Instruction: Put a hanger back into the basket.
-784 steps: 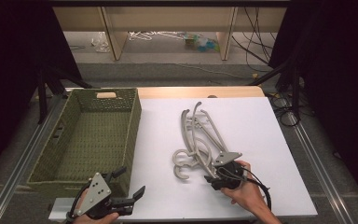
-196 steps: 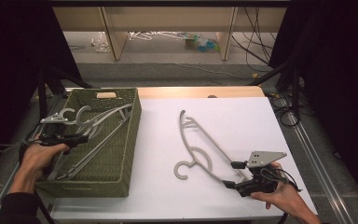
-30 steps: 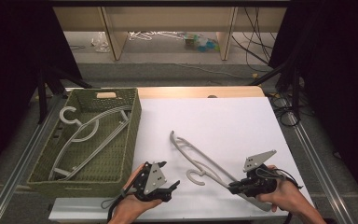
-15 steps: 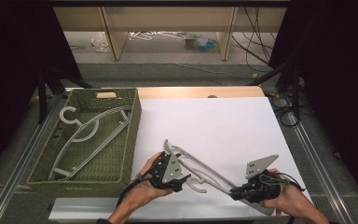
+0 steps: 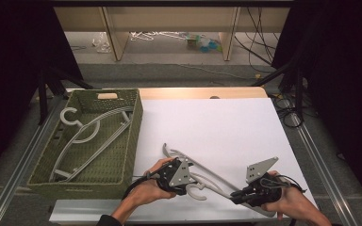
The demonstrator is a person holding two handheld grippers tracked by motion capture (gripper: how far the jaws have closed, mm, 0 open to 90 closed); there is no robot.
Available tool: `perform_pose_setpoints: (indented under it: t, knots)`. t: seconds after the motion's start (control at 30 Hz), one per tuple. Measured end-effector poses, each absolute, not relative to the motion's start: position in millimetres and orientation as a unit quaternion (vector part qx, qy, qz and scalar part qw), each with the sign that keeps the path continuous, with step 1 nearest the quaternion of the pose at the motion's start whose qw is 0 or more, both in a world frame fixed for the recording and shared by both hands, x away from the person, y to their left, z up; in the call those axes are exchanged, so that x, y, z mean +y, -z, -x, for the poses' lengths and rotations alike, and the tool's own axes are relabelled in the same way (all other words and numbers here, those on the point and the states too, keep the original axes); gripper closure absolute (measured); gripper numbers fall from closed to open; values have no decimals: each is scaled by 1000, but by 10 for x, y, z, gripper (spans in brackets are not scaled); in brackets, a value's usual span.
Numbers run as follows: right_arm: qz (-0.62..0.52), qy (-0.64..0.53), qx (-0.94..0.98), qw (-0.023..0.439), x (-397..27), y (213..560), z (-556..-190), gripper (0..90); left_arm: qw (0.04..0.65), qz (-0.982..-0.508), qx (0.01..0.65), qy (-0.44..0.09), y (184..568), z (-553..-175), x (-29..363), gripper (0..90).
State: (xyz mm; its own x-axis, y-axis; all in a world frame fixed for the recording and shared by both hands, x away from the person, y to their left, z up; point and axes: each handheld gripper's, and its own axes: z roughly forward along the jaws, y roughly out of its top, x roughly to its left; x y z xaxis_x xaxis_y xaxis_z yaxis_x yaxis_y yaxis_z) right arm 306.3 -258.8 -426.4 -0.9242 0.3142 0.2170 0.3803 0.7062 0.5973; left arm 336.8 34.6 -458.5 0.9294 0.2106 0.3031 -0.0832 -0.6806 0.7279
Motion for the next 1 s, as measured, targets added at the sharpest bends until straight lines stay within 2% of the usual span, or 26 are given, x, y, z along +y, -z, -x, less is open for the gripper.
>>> perform_pose_setpoints:
  t: [0.13,0.4,0.7,0.9,1.0]
  knots:
    - [181,330,-925,48,-2587,4271,-3068,824,395,-901,14,-177,4590,-3378,334,529]
    - [170,335,-925,46,-2612,4254,-3081,821,364,-910,-55,-192,4604,-3352,337,645]
    - [169,330,-929,22,-2658,4246,-3113,792,342,-913,-79,-209,4530,-3276,278,707]
    - [190,329,-924,-33,-2702,4186,-3153,626,336,-913,-71,-219,4436,-3240,222,753]
    - [222,356,-904,-80,-2728,4141,-3203,474,337,-913,-59,-221,4399,-3235,196,789]
